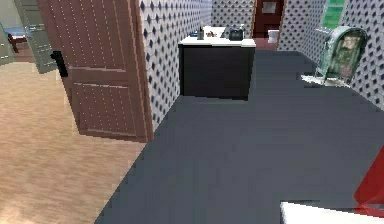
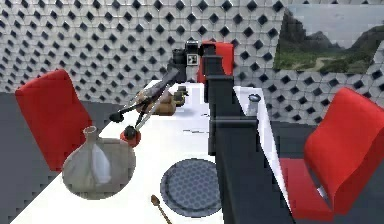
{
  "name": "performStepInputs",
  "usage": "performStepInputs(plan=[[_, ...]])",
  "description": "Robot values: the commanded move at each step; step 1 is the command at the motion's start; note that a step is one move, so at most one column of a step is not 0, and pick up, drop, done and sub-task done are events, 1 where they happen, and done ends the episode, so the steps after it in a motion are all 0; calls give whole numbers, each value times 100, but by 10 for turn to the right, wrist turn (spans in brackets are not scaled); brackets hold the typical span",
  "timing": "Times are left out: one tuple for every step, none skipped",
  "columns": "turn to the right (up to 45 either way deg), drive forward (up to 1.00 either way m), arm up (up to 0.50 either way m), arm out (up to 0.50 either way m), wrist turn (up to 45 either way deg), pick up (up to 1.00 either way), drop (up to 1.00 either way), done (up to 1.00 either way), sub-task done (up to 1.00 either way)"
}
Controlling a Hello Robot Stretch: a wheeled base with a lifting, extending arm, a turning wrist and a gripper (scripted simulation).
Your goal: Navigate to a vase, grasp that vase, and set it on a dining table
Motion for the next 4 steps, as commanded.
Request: performStepInputs(plan=[[0, 0, 0, 0, 450, 0, 0, 0, 0], [0, 0, 0, 0, 450, 0, 0, 0, 0], [0, 0, 0, 0, 360, 0, 0, 0, 0], [0, 0, -2, 0, 0, 0, 0, 0, 0]])
